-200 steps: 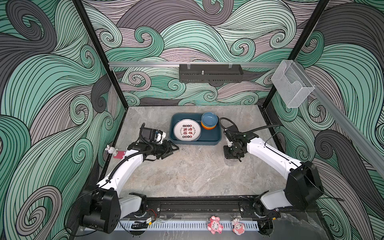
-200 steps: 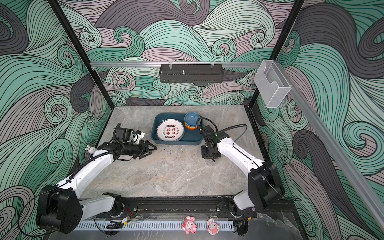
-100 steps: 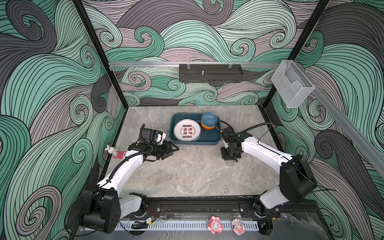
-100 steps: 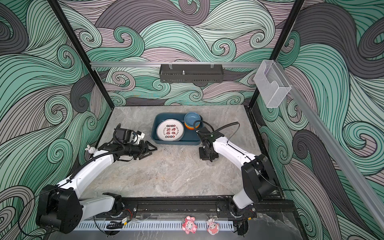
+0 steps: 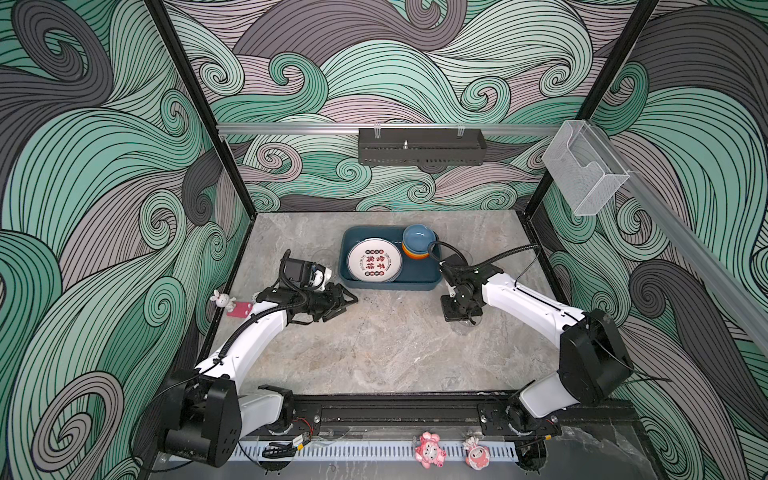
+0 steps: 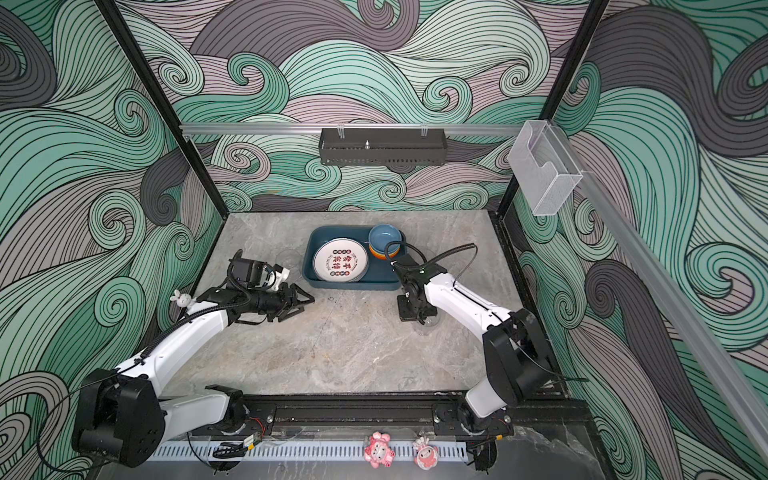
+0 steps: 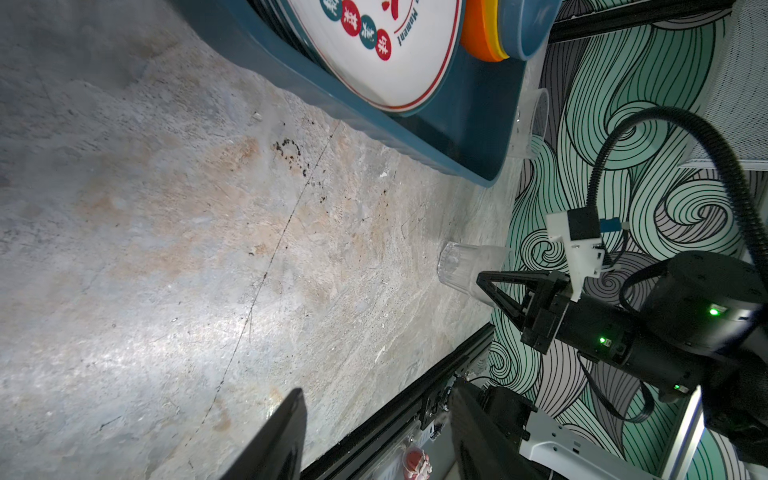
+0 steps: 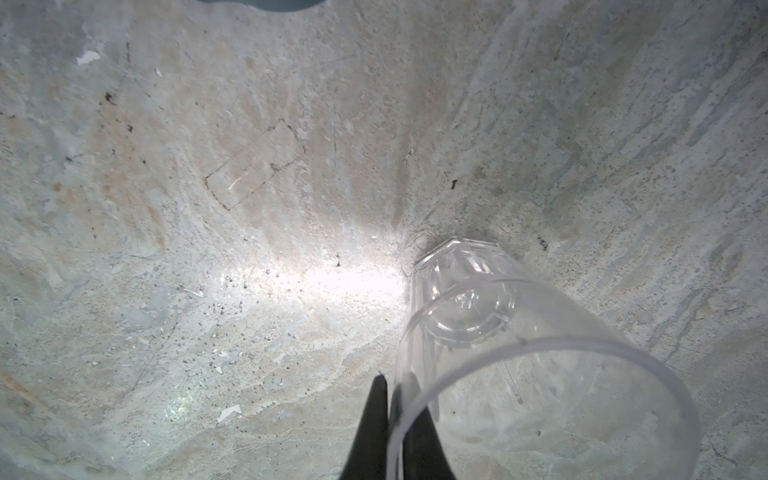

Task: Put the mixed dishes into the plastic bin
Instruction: 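Lower the right gripper into the clear cup nearest the bin and pinch its rim, then lift the clear cup and carry it over the bin beside the blue bowl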

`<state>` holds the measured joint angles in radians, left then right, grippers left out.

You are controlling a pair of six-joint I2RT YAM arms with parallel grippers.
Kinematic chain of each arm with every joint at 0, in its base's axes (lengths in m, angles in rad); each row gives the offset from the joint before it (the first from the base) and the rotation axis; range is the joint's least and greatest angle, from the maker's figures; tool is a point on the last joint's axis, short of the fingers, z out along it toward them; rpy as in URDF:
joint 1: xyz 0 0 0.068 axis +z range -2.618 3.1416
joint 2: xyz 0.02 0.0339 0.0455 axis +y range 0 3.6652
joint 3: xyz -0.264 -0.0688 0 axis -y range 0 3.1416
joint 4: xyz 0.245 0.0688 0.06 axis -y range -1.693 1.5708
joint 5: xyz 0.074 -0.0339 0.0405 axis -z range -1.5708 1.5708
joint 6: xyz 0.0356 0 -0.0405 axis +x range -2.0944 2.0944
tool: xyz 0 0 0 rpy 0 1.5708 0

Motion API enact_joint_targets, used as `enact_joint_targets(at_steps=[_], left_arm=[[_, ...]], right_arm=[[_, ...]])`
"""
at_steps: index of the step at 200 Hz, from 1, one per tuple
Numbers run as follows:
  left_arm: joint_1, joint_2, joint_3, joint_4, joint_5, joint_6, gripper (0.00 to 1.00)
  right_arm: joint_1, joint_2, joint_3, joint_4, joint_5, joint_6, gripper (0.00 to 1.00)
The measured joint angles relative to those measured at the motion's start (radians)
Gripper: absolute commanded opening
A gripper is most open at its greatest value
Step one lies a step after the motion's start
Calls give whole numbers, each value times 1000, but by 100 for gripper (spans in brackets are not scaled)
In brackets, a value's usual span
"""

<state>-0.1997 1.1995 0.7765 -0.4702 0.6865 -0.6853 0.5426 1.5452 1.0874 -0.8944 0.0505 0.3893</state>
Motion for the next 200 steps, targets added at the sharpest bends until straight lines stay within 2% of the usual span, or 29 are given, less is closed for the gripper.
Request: enact_joint_targets(at_steps=[124, 200], left_arm=[[0, -13, -5, 1, 0, -4, 60], [0, -27, -12, 3, 0, -7, 60]], right_arm=[[2, 3, 284, -111, 21, -82, 0], [2, 127, 509, -157, 20, -103, 0]])
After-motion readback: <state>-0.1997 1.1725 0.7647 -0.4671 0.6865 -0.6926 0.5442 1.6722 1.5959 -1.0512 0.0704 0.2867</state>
